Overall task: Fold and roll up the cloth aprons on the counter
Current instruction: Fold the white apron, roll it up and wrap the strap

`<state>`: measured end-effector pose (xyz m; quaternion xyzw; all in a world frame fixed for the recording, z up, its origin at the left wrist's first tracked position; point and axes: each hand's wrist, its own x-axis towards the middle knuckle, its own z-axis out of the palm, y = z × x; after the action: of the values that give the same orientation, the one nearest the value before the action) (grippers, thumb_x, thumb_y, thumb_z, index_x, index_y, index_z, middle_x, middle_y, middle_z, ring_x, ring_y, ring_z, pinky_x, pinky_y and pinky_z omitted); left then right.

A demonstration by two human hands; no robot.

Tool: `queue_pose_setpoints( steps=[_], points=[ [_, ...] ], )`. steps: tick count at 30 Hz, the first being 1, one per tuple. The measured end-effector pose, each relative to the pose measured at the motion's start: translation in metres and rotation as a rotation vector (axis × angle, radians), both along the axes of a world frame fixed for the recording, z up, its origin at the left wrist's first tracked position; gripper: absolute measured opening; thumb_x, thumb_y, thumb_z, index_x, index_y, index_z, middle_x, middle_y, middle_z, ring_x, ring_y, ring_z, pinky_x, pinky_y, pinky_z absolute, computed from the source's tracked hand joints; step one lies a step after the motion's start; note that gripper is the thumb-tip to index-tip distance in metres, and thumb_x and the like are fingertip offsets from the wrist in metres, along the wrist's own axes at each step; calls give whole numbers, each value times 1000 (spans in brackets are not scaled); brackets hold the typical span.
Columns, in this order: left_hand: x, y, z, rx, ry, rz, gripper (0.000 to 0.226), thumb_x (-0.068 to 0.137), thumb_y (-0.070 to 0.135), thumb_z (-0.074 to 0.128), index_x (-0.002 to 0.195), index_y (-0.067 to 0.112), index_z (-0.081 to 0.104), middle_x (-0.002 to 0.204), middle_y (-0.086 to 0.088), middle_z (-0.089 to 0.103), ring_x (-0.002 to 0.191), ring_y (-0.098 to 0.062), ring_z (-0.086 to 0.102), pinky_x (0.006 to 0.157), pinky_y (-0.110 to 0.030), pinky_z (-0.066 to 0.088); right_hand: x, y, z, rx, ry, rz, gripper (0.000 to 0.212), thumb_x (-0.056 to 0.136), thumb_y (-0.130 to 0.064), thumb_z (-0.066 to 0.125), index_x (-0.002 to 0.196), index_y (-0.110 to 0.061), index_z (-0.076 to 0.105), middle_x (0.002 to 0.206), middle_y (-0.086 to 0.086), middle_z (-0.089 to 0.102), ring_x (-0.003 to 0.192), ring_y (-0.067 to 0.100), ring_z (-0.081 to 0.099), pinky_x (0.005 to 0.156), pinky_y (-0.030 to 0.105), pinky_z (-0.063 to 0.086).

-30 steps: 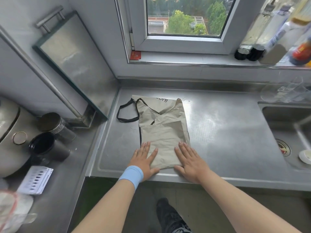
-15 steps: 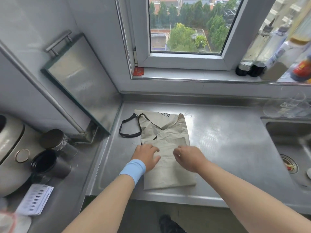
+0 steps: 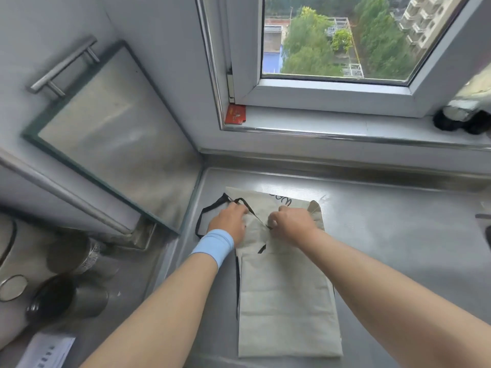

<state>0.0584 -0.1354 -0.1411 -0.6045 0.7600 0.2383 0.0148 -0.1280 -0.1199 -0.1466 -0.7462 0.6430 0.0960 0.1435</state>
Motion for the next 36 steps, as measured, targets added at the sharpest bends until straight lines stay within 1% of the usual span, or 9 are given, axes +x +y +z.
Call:
queue_pose_setpoints(
  steps=[4, 10, 15, 18, 20, 23, 27, 31, 36],
  points=[
    [-7, -25, -2, -108, 54, -57, 36, 95, 24, 49, 130, 29, 50, 128, 5, 47, 118, -20, 46, 93, -36, 44, 0, -20, -13, -28, -22, -49, 19, 88, -27, 54, 94, -23, 72, 87, 0, 67, 88, 26, 67, 62, 27, 43],
    [-23, -53, 1, -80, -89, -127, 47, 95, 43, 48, 138, 28, 42, 131, 1, 49, 112, -26, 57, 90, -37, 44, -17, -54, 7, -247, -401, -508, 25, 94, -45, 53, 100, -27, 70, 86, 2, 72, 88, 27, 65, 67, 33, 47],
    [-32, -75, 14, -107, -268, -15, 18, 90, 22, 49, 104, 23, 62, 101, -2, 66, 89, -26, 63, 70, -29, 46, -30, -79, 18, -227, -619, -738, 17, 93, -39, 53, 97, -29, 67, 89, -8, 72, 93, 19, 65, 72, 30, 45],
    [-28, -100, 22, -128, 49, 271, 18, 86, 14, 51, 98, 19, 64, 99, -5, 68, 93, -30, 64, 76, -31, 50, -38, -80, 17, -202, -705, -705, 36, 91, -26, 55, 127, -27, 57, 116, -6, 71, 114, 18, 62, 92, 29, 46],
    [-26, -117, 34, -224, 481, 423, 25, 80, 5, 58, 101, 15, 65, 107, -7, 67, 98, -26, 64, 86, -28, 52, -42, -72, 18, -95, -737, -635, 75, 89, -19, 57, 154, -30, 20, 143, -7, 54, 126, 18, 53, 96, 28, 42],
    [-28, -121, 52, -328, 773, 331, 58, 76, -7, 60, 129, 17, 54, 141, -5, 44, 122, -14, 52, 97, -16, 43, -47, -63, 14, -44, -617, -458, 98, 85, -11, 57, 155, -35, -8, 160, -2, 28, 135, 27, 43, 103, 36, 39],
    [-27, -91, 31, -433, 489, 143, 42, 74, -9, 50, 107, 15, 62, 117, -5, 56, 108, -24, 56, 101, -32, 44, -49, -45, -3, -345, -329, -344, 83, 75, -3, 57, 152, -19, 28, 156, 11, 28, 145, 30, 25, 116, 45, 22],
    [-17, -55, 6, 2, 209, 514, 25, 85, 4, 47, 105, 14, 57, 112, -8, 61, 99, -30, 59, 85, -33, 49, -45, -29, -16, -499, -263, -235, 38, 67, -1, 60, 101, -16, 67, 112, 7, 58, 101, 34, 55, 80, 38, 39],
    [7, -49, -3, 174, 149, 655, 31, 88, 6, 47, 116, 13, 56, 122, -10, 59, 109, -32, 59, 88, -32, 48, 18, -45, -7, -210, -418, -187, 24, 86, -35, 54, 94, -24, 73, 94, -3, 65, 95, 23, 61, 77, 34, 49]
  ],
)
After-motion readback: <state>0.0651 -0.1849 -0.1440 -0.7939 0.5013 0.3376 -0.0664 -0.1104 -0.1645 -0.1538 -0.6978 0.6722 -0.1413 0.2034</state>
